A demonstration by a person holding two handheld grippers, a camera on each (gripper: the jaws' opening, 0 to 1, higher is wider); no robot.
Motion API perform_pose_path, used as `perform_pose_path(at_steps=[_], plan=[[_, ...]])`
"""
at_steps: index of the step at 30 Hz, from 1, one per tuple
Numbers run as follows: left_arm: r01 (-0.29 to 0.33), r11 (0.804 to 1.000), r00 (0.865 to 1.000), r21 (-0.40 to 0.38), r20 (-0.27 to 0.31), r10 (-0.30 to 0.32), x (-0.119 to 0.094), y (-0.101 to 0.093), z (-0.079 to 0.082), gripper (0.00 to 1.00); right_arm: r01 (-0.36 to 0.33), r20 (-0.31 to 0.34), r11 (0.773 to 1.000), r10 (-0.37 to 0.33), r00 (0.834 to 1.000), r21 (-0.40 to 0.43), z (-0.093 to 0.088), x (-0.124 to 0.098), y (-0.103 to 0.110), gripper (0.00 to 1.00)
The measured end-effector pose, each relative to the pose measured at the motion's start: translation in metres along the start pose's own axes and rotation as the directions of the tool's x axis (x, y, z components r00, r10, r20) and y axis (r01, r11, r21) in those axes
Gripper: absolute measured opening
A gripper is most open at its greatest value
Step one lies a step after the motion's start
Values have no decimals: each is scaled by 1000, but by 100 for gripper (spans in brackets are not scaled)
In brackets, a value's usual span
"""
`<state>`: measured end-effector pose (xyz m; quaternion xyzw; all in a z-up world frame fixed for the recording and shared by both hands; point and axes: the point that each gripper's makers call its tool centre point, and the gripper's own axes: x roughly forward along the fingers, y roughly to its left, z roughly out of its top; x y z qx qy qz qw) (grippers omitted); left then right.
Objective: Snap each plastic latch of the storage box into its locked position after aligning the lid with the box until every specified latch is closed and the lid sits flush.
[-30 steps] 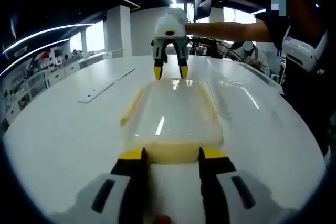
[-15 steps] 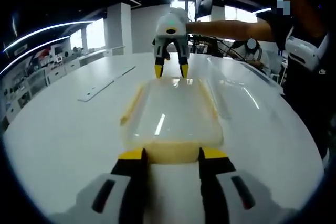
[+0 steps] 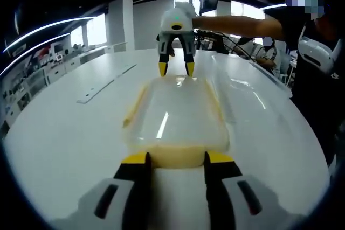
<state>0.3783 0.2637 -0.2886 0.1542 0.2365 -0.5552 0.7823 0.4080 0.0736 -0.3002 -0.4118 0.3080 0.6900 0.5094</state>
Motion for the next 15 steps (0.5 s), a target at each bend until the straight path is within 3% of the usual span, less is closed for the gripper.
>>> perform_pose_path(at_steps=[3, 7, 15], plan=[[6, 1000, 1000, -21, 0, -6, -1, -2, 3, 37, -1, -12, 1000, 1, 1000, 0, 0, -1, 2, 37], [-12, 1000, 1000, 10, 2, 12, -7, -4, 14, 37, 8, -21, 1000, -8, 1000, 0, 0, -3, 0, 37], [-28, 1000, 999, 15, -41, 28, -10, 0, 12, 37, 18, -10, 1000, -18, 1000, -3, 4, -6, -2, 36]])
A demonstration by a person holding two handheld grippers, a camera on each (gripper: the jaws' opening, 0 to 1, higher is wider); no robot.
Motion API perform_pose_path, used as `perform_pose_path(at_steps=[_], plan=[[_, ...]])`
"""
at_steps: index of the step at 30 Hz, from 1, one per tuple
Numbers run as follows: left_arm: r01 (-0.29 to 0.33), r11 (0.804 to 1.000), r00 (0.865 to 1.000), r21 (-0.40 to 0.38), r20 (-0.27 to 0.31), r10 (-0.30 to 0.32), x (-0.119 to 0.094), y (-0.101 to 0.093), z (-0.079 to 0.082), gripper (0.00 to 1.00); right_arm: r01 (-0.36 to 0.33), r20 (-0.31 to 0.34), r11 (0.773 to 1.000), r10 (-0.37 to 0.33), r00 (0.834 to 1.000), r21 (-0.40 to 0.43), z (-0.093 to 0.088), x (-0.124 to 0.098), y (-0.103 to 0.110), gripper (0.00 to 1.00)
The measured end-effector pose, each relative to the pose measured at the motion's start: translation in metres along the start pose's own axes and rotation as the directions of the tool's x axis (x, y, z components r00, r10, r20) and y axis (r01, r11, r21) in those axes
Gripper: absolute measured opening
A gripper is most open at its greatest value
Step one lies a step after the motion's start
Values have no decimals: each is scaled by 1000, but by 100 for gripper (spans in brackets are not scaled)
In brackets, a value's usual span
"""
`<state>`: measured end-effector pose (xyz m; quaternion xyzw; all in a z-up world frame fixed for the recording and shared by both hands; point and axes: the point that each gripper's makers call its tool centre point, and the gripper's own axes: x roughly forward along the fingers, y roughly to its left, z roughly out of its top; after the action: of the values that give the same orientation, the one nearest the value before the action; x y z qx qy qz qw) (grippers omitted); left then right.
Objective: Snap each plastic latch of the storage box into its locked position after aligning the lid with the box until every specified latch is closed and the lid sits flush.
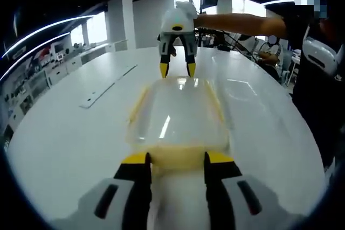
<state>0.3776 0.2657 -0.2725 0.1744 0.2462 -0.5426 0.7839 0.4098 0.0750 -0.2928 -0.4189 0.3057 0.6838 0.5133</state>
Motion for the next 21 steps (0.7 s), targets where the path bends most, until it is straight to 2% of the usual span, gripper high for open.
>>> perform_pose_path(at_steps=[21], plan=[[-37, 999, 998, 1, -47, 37, 0, -2, 5, 37, 36, 2, 999, -36, 999, -24, 2, -17, -4, 36]])
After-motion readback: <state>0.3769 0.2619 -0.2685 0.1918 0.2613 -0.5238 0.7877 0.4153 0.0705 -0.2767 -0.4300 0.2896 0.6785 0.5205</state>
